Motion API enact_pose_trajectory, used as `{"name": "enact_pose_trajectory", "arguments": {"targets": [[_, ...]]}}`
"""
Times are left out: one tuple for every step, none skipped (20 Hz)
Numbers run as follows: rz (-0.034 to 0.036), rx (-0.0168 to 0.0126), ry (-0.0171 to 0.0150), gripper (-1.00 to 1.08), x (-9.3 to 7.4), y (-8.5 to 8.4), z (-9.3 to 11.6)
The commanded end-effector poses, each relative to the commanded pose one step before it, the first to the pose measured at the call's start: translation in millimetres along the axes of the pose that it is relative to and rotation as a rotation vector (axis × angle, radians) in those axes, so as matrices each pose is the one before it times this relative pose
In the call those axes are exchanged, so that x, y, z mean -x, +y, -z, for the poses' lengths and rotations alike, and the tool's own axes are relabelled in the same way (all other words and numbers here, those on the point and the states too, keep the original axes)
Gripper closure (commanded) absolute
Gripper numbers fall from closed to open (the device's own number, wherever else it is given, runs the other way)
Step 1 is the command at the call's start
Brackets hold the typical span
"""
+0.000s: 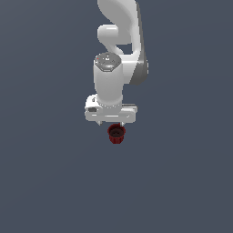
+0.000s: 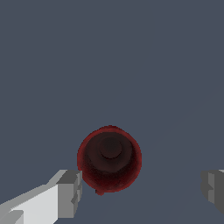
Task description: Pick up the object and move it to a goal position.
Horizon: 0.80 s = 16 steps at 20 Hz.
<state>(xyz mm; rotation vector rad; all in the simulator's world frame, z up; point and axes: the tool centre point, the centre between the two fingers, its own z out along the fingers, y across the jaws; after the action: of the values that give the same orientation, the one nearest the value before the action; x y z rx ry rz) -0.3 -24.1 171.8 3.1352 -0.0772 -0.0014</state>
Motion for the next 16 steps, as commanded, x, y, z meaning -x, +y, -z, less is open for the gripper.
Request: {"name": "enact_pose_trajectory", "arguments": {"targets": [[0.00000, 0.00000, 0.00000, -0.20, 0.00, 0.01, 0.00], [0.00090, 0.00035, 0.00013, -0.20, -0.02, 0.10, 0.07], [0.00257, 0.00095, 0.00035, -0.20, -0.06, 0.33, 0.20], [0.00422, 0.00154, 0.00053, -0.20, -0.10, 0.49, 0.33], [0.00576, 0.00203, 0.00062, -0.20, -0.15, 0.65, 0.46], [0.00653, 0.00218, 0.00053, -0.20, -0.18, 0.68, 0.53], [0.00502, 0.00155, 0.00025, -0.20, -0.15, 0.43, 0.42], [0.00319, 0.00089, 0.00003, -0.20, -0.11, 0.25, 0.28], [0.00150, 0.00035, -0.00007, -0.20, -0.06, 0.06, 0.13], [0.00000, 0.00000, 0.00000, -0.20, 0.01, -0.20, 0.02], [-0.00211, -0.00056, 0.00001, -0.20, 0.07, 0.06, -0.20], [-0.00351, -0.00069, 0.00029, -0.20, 0.15, -0.11, -0.32], [-0.00506, -0.00090, 0.00054, -0.20, 0.23, -0.13, -0.48], [-0.00670, -0.00114, 0.00076, -0.20, 0.31, -0.12, -0.63], [-0.00826, -0.00141, 0.00093, -0.20, 0.39, -0.16, -0.78], [-0.00990, -0.00171, 0.00106, -0.20, 0.47, -0.19, -0.92]]}}
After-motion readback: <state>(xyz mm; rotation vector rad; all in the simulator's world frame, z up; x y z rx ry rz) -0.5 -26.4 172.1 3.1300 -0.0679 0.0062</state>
